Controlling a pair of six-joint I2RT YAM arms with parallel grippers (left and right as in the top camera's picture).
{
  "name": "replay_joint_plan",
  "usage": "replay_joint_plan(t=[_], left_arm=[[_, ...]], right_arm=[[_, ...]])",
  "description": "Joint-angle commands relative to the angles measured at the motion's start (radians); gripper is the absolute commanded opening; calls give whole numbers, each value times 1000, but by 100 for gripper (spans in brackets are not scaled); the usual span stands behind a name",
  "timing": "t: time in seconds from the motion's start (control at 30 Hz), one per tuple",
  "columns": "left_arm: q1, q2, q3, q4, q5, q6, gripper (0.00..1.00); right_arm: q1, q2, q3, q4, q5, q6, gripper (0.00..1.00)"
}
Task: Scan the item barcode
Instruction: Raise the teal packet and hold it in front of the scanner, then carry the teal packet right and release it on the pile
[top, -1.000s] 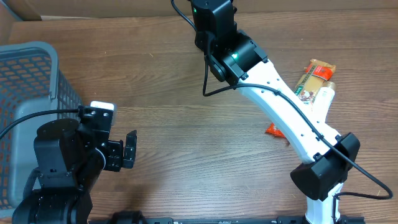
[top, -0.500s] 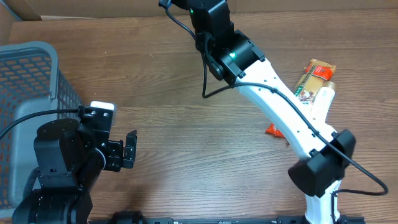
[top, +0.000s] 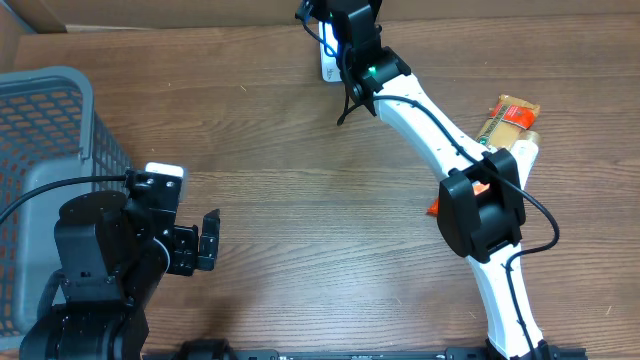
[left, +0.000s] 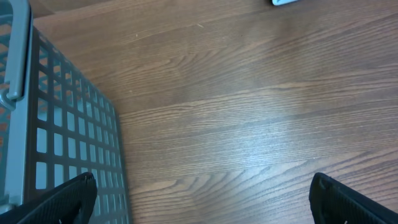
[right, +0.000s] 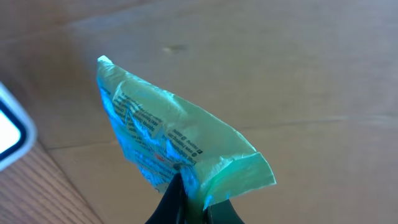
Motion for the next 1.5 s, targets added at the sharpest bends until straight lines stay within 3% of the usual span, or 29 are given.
replay_joint_plan(t=[0.0, 0.5, 0.6, 0.83, 0.97, 1.17, 1.37, 1.47], left_arm=[[4, 1, 4, 4, -9, 22, 100], [4, 1, 4, 4, -9, 22, 100], [4, 1, 4, 4, -9, 22, 100], [4, 1, 4, 4, -9, 22, 100], [4, 1, 4, 4, -9, 22, 100], [4, 1, 4, 4, -9, 22, 100], [4, 1, 4, 4, -9, 22, 100], [4, 1, 4, 4, -9, 22, 100]], right_arm=[[12, 16, 12, -8, -34, 13, 4], [23, 20, -21, -101, 16, 49, 4], [38, -12, -21, -180, 11, 74, 4], [53, -217, -19, -479, -86, 290, 4], [54, -392, -19, -643, -208, 454, 4], [31, -637, -19, -945, -565, 744, 4], [-62, -814, -19, -1221, -623, 1254, 4], [-234, -850, -19, -1411, -623, 1522, 4]])
